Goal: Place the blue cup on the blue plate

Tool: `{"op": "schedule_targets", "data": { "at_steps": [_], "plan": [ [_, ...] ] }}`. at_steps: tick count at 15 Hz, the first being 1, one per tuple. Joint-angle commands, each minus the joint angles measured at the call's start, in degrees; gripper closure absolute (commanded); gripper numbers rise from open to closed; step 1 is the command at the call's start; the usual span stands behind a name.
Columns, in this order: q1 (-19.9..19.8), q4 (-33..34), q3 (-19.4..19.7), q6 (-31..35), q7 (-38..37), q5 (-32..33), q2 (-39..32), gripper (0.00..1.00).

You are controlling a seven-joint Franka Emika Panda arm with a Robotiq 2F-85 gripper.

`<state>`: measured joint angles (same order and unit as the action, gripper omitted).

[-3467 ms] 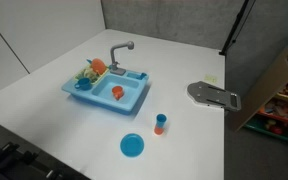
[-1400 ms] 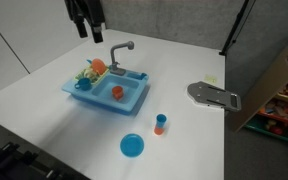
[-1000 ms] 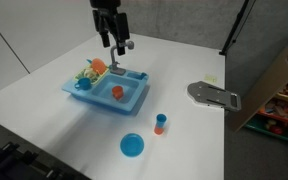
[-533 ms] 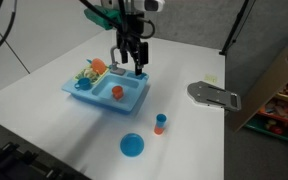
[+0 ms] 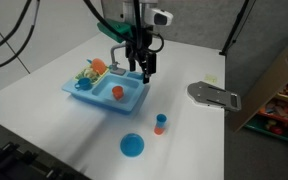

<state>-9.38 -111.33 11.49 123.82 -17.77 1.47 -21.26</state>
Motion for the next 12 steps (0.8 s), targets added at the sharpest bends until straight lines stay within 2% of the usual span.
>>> {"op": "schedule_targets", "data": {
  "at_steps": [1, 12],
  "plan": [
    [0.3, 0.1, 0.2, -0.1, 0.1, -0.1, 0.0, 0.0],
    [-1.9, 0.1, 2.3, 7.5, 0.4, -0.8, -4.0, 0.0]
  ]
}}
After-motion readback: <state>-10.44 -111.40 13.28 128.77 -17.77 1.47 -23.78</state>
